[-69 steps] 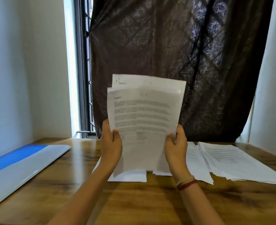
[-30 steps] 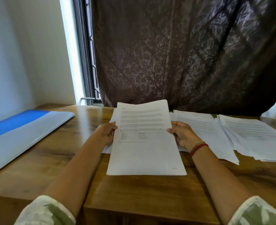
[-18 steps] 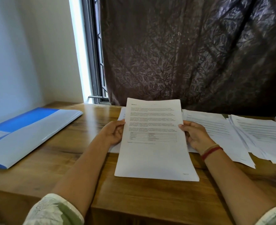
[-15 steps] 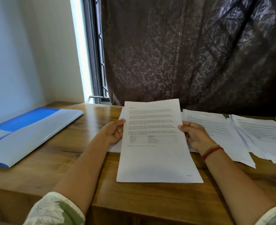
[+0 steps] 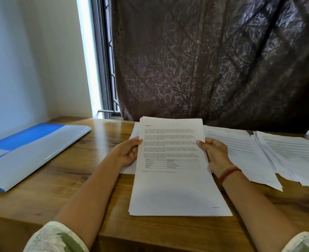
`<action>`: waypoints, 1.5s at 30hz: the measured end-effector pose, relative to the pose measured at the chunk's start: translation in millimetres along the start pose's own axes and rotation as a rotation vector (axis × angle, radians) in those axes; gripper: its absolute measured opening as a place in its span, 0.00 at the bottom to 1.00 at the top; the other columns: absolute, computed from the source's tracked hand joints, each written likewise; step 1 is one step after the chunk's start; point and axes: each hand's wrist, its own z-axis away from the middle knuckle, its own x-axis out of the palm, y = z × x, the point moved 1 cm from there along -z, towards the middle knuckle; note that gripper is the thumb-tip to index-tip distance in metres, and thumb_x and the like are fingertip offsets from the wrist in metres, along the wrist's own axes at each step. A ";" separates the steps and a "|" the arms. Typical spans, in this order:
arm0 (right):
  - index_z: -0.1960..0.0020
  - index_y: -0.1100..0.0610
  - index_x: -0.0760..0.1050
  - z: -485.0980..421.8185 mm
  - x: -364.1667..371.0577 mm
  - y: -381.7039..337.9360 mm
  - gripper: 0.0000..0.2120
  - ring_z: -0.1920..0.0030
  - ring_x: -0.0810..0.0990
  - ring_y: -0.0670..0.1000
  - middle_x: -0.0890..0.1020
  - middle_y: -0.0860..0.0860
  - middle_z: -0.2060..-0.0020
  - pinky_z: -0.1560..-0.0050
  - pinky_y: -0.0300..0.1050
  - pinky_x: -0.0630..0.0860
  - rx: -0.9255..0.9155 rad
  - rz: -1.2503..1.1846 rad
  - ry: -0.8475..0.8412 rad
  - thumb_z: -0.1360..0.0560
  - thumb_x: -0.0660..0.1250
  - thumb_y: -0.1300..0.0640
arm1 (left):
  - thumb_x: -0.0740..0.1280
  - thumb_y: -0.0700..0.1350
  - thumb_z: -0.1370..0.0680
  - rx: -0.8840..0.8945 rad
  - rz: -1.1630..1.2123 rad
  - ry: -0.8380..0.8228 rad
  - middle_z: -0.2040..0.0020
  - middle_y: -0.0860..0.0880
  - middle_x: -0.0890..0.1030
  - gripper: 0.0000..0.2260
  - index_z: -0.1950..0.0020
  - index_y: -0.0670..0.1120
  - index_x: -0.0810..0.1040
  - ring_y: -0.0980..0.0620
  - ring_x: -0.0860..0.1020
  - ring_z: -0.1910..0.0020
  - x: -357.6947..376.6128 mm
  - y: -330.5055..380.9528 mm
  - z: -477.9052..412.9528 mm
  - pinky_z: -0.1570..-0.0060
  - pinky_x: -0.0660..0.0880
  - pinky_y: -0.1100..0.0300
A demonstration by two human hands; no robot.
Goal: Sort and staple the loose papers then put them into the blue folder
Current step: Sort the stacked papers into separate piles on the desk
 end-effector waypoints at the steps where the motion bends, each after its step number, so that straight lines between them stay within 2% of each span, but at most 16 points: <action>1: 0.54 0.59 0.80 0.9 0.2 -0.7 0.03 0.56 0.83 0.55 0.84 0.54 0.55 0.57 0.48 0.81 -0.012 -0.005 0.014 0.27 0.72 0.64 | 0.67 0.36 0.22 0.003 -0.008 -0.004 0.40 0.40 0.81 0.17 0.33 0.41 0.74 0.41 0.80 0.40 0.0 0.7 0.2 0.44 0.77 0.42; 5: 0.56 0.57 0.79 4.1 1.8 -2.1 0.04 0.57 0.82 0.53 0.84 0.52 0.58 0.62 0.45 0.79 -0.024 -0.029 0.025 0.27 0.72 0.64 | 0.64 0.36 0.20 0.020 -0.065 -0.048 0.38 0.40 0.80 0.16 0.32 0.41 0.73 0.40 0.79 0.39 0.4 -0.6 2.5 0.43 0.76 0.41; 9: 0.50 0.60 0.78 4.3 4.7 -2.0 0.07 0.54 0.82 0.55 0.84 0.54 0.54 0.56 0.49 0.80 -0.019 -0.039 0.044 0.28 0.73 0.62 | 0.62 0.35 0.19 0.047 -0.038 -0.032 0.38 0.40 0.80 0.15 0.32 0.42 0.74 0.40 0.79 0.39 0.7 -3.1 3.7 0.43 0.76 0.41; 11: 0.50 0.60 0.78 3.8 5.8 -2.1 0.09 0.54 0.82 0.54 0.83 0.54 0.54 0.57 0.46 0.80 -0.036 -0.046 0.083 0.28 0.73 0.62 | 0.62 0.35 0.19 0.043 -0.012 -0.029 0.38 0.40 0.80 0.14 0.34 0.42 0.74 0.40 0.79 0.38 1.9 -4.1 5.8 0.45 0.77 0.41; 16: 0.55 0.58 0.74 4.6 5.0 -3.0 0.08 0.61 0.80 0.49 0.81 0.52 0.58 0.66 0.37 0.75 -0.106 -0.049 0.188 0.28 0.74 0.63 | 0.64 0.36 0.20 0.027 0.060 -0.002 0.40 0.40 0.81 0.16 0.32 0.41 0.74 0.41 0.79 0.39 3.2 -4.9 8.2 0.46 0.77 0.41; 19: 0.57 0.58 0.76 3.6 4.7 -3.1 0.07 0.62 0.79 0.48 0.81 0.51 0.60 0.64 0.38 0.77 -0.138 -0.049 0.200 0.28 0.74 0.62 | 0.63 0.36 0.19 0.029 0.050 0.020 0.40 0.40 0.82 0.16 0.31 0.42 0.73 0.41 0.80 0.40 4.8 -4.4 8.8 0.45 0.77 0.41; 24: 0.55 0.60 0.78 1.3 4.2 -2.5 0.03 0.60 0.80 0.48 0.82 0.53 0.58 0.64 0.36 0.76 -0.157 -0.057 0.200 0.27 0.72 0.62 | 0.64 0.35 0.20 0.046 0.024 0.095 0.39 0.40 0.81 0.20 0.28 0.44 0.68 0.40 0.81 0.42 4.1 -5.5 4.5 0.45 0.77 0.39; 28: 0.58 0.52 0.75 1.2 4.2 -6.4 0.06 0.55 0.80 0.52 0.82 0.53 0.55 0.58 0.41 0.77 -0.207 -0.025 0.159 0.24 0.69 0.60 | 0.64 0.34 0.20 0.081 -0.005 0.145 0.41 0.40 0.81 0.18 0.32 0.45 0.71 0.40 0.82 0.44 3.0 -7.3 0.7 0.42 0.76 0.39; 31: 0.56 0.52 0.76 3.3 4.4 -9.7 0.04 0.53 0.82 0.56 0.83 0.54 0.54 0.52 0.52 0.80 -0.148 -0.023 0.012 0.23 0.68 0.58 | 0.63 0.35 0.19 0.094 -0.023 0.177 0.42 0.41 0.81 0.15 0.33 0.45 0.74 0.41 0.81 0.44 3.2 -7.4 -0.3 0.43 0.78 0.41; 33: 0.54 0.54 0.76 5.8 5.1 -9.2 0.02 0.53 0.82 0.58 0.84 0.54 0.54 0.50 0.56 0.81 -0.088 -0.003 -0.088 0.22 0.67 0.57 | 0.63 0.36 0.19 0.073 -0.046 0.197 0.42 0.41 0.82 0.14 0.34 0.46 0.75 0.41 0.81 0.44 4.7 -6.6 2.6 0.51 0.81 0.45; 35: 0.53 0.55 0.77 7.9 5.6 -8.4 0.03 0.52 0.82 0.59 0.84 0.55 0.53 0.48 0.58 0.80 -0.057 0.027 -0.123 0.22 0.67 0.56 | 0.64 0.38 0.19 0.057 -0.075 0.193 0.41 0.42 0.82 0.14 0.33 0.45 0.74 0.42 0.81 0.44 5.6 -4.7 5.5 0.60 0.81 0.50; 36: 0.53 0.56 0.77 8.9 5.8 -9.0 0.04 0.51 0.82 0.60 0.84 0.56 0.53 0.47 0.60 0.80 -0.048 0.033 -0.126 0.22 0.67 0.56 | 0.64 0.39 0.19 0.049 -0.075 0.179 0.42 0.42 0.82 0.15 0.32 0.43 0.74 0.42 0.81 0.45 6.2 -3.6 7.1 0.62 0.81 0.51; 39: 0.55 0.57 0.78 9.6 4.7 -12.5 0.05 0.50 0.82 0.61 0.84 0.57 0.53 0.46 0.62 0.79 -0.027 0.036 -0.108 0.21 0.66 0.58 | 0.63 0.36 0.19 0.042 -0.035 0.135 0.47 0.42 0.82 0.16 0.31 0.42 0.72 0.43 0.81 0.49 6.4 -0.8 12.3 0.54 0.80 0.48; 42: 0.56 0.56 0.78 8.2 2.4 -15.6 0.06 0.51 0.82 0.60 0.84 0.57 0.53 0.47 0.59 0.80 -0.026 0.051 -0.099 0.21 0.64 0.59 | 0.62 0.33 0.20 0.045 -0.010 0.113 0.45 0.41 0.81 0.20 0.28 0.43 0.70 0.41 0.79 0.43 4.1 0.3 9.6 0.40 0.75 0.44; 43: 0.56 0.56 0.78 7.6 1.9 -16.3 0.07 0.53 0.82 0.58 0.84 0.57 0.53 0.49 0.57 0.81 -0.035 0.055 -0.106 0.20 0.63 0.59 | 0.62 0.33 0.20 0.043 -0.009 0.111 0.43 0.40 0.81 0.20 0.28 0.43 0.70 0.41 0.79 0.41 4.0 0.8 9.0 0.37 0.74 0.43; 45: 0.56 0.56 0.76 8.8 1.9 -18.7 0.08 0.57 0.82 0.53 0.83 0.54 0.55 0.61 0.47 0.81 -0.046 0.048 -0.138 0.19 0.61 0.59 | 0.62 0.33 0.19 0.041 -0.004 0.101 0.39 0.40 0.80 0.20 0.28 0.44 0.70 0.41 0.78 0.38 4.7 1.2 9.3 0.35 0.72 0.43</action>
